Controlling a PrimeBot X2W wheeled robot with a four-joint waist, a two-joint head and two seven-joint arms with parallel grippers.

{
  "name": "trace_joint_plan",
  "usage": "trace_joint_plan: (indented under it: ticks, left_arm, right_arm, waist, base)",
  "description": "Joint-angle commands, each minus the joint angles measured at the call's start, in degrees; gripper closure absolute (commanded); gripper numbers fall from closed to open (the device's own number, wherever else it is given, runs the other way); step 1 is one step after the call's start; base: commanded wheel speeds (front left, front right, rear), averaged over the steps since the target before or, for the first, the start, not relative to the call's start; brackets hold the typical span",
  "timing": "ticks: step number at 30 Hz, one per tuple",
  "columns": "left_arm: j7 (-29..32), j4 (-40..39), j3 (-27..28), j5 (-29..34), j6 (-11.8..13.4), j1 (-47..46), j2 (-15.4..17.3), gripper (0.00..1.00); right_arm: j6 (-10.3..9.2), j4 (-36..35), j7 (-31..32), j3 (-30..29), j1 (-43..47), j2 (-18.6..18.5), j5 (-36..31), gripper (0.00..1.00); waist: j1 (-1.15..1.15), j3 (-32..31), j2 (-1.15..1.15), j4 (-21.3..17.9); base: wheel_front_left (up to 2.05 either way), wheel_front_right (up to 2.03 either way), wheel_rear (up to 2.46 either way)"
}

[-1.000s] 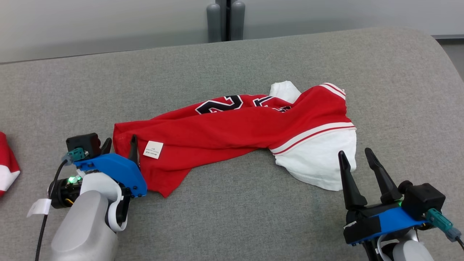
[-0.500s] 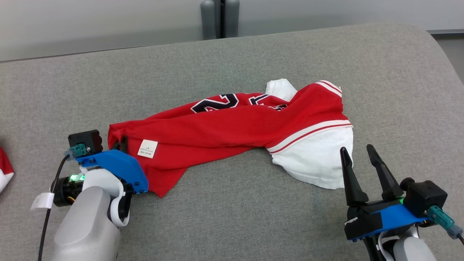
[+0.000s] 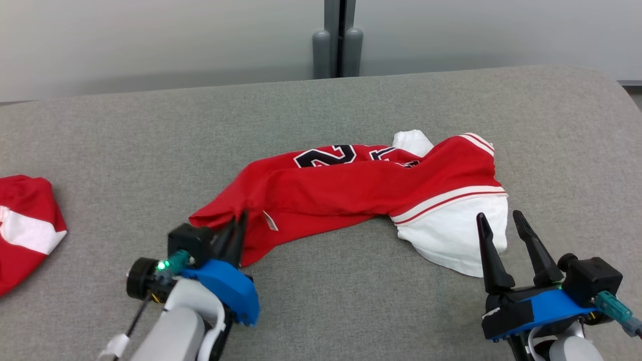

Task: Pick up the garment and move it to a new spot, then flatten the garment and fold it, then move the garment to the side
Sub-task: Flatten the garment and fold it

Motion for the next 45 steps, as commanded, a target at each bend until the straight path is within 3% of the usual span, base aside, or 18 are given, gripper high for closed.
trace_joint_plan:
  ticks: [1, 6, 7, 8, 14, 16, 17, 19, 22, 37, 38, 39, 40, 45]
  left_arm:
    - [1.06, -3.05, -1.45, 0.80, -0.14, 2.45, 0.33, 1.00]
    - [7.71, -12.43, -6.70, 1.11, -0.40, 10.97, 1.28, 1.00]
    - [9.37, -13.69, -7.25, 0.35, -0.37, 12.41, 1.21, 0.57]
    - [10.67, -14.75, -7.54, 0.11, -0.02, 13.48, 1.44, 0.00]
    - [15.57, -20.87, -7.26, -2.56, 1.67, 17.54, 2.43, 0.00]
    - [16.03, -23.39, -5.28, -3.20, 3.65, 17.85, 3.10, 0.00]
    - [16.01, -25.61, -2.94, -3.37, 6.20, 17.63, 3.58, 0.00]
    - [16.87, -25.96, -0.86, -2.67, 8.59, 17.08, 4.88, 0.00]
    - [19.17, -24.22, 0.82, -3.84, 10.06, 15.45, 5.18, 0.00]
    - [22.50, -6.84, 3.19, -11.12, 6.62, 6.28, 1.13, 0.02]
    - [22.32, -5.99, 3.13, -11.16, 6.22, 5.88, 1.05, 0.59]
    - [21.69, -5.11, 3.27, -11.16, 6.04, 5.31, 0.94, 0.84]
    - [21.37, -4.38, 3.32, -11.16, 5.83, 4.84, 0.87, 1.00]
    - [20.75, -1.00, 2.84, -11.31, 4.99, 3.19, 0.36, 1.00]
  right_arm:
    - [0.03, -0.21, 0.27, -0.34, 0.54, -0.11, -0.09, 0.00]
    - [0.03, -0.75, 0.97, -0.31, 1.23, -0.09, -0.18, 0.00]
    - [0.03, -0.84, 1.15, -0.28, 1.22, -0.10, -0.12, 0.00]
    - [0.03, -0.86, 1.23, -0.23, 1.27, -0.10, -0.09, 0.00]
    - [0.03, -0.97, 1.51, 0.00, 1.63, -0.10, 0.01, 0.00]
    - [0.03, -1.10, 1.63, 0.01, 1.66, -0.11, -0.01, 0.00]
    - [0.03, -1.25, 1.74, -0.12, 1.89, -0.11, -0.01, 0.00]
    - [0.03, -1.35, 1.73, -0.12, 1.97, -0.10, 0.03, 0.00]
    - [0.03, -1.53, 1.89, 0.14, 1.74, -0.09, 0.25, 0.00]
    - [0.03, -0.59, 0.72, 0.92, -0.05, -0.10, 1.40, 0.00]
    - [0.03, -0.53, 0.62, 0.94, -0.10, -0.10, 1.39, 0.00]
    - [0.03, -0.45, 0.55, 0.95, -0.15, -0.10, 1.48, 0.00]
    - [0.03, -0.37, 0.48, 0.96, -0.26, -0.09, 1.57, 0.00]
    - [0.03, -0.15, 0.39, 0.91, -0.69, -0.10, 1.74, 0.00]
  waist:
    - [0.01, -0.33, 0.00, 0.51]
    - [0.01, -1.32, 0.00, 1.79]
    - [0.01, -1.46, 0.00, 1.96]
    - [0.01, -1.62, 0.00, 2.12]
    - [0.01, -2.22, 0.00, 2.43]
    - [0.01, -2.37, 0.00, 2.34]
    - [0.01, -2.48, 0.00, 2.23]
    - [0.01, -2.47, 0.00, 2.02]
    - [0.01, -2.16, 0.00, 1.58]
    - [0.01, 0.49, 0.00, -0.68]
    - [0.01, 0.63, 0.00, -0.70]
    - [0.01, 0.77, 0.00, -0.70]
    - [0.01, 0.91, 0.00, -0.68]
    - [0.01, 1.29, 0.00, -0.46]
  base:
    - [0.00, 0.00, 0.00]
    - [0.00, 0.00, 0.00]
    - [0.00, 0.00, 0.00]
    - [0.00, 0.00, 0.00]
    - [0.00, 0.00, 0.00]
    - [0.00, 0.00, 0.00]
    - [0.00, 0.00, 0.00]
    - [0.00, 0.00, 0.00]
    - [0.00, 0.00, 0.00]
    - [0.00, 0.00, 0.00]
    - [0.00, 0.00, 0.00]
    - [0.00, 0.00, 0.00]
    - [0.00, 0.00, 0.00]
    - [0.00, 0.00, 0.00]
